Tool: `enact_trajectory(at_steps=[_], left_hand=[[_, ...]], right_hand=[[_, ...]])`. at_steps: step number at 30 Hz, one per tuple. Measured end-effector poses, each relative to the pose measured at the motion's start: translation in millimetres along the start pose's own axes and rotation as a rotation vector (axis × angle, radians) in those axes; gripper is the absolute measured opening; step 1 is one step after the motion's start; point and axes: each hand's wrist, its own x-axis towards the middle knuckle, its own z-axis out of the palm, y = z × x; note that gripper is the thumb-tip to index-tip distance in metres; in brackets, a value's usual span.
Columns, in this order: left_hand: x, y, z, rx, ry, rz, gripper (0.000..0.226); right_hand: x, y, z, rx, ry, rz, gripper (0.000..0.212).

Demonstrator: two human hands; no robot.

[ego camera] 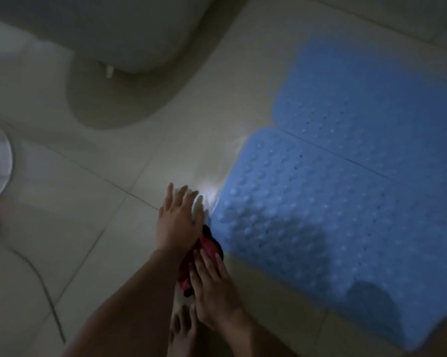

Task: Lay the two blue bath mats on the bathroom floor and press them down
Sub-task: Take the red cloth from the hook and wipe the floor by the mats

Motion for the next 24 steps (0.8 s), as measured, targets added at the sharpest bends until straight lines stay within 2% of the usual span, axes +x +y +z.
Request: enact_trajectory(at_steps=[3, 6, 9, 13, 18, 20, 22, 24], left_hand=[[-9.5, -27.2, -20.3, -0.003, 0.012, -0.149, 0.045], [-20.0, -39.3, -25.5, -0.046, 0.099, -0.204, 0.042], [-23.0, -43.3, -28.0, -0.082, 0.175, -0.242, 0.040], [-19.3, -51.3, -35.6, -0.102, 0.184, -0.280, 0.045], [-14.2, -56.9, -39.6, -0.107, 0.205, -0.255, 0.043], [-10.4, -60.4, -40.8, -0.094, 0.195, -0.257, 0.044], [-8.0, -62.5, -41.3, -0.084, 0.182, -0.270, 0.045], [-4.5, -59.9, -39.7, -0.087, 0.173, -0.268, 0.046]], right_hand=[[30.0, -0.5, -16.4, -0.034, -0.008, -0.050, 0.070], [48.4, 3.9, -30.5, -0.011, 0.029, -0.069, 0.060], [86.2, 22.5, -45.1, -0.002, 0.043, -0.083, 0.061], [146.4, 55.8, -87.6, -0.032, 0.071, -0.023, 0.063], [190.0, 120.8, -163.5, -0.190, 0.005, 0.201, 0.096], [192.8, 132.5, -171.6, -0.185, 0.011, 0.259, 0.096], [183.8, 124.6, -160.3, -0.150, 0.013, 0.226, 0.090], [167.6, 110.6, -141.8, -0.165, 0.000, 0.084, 0.082]])
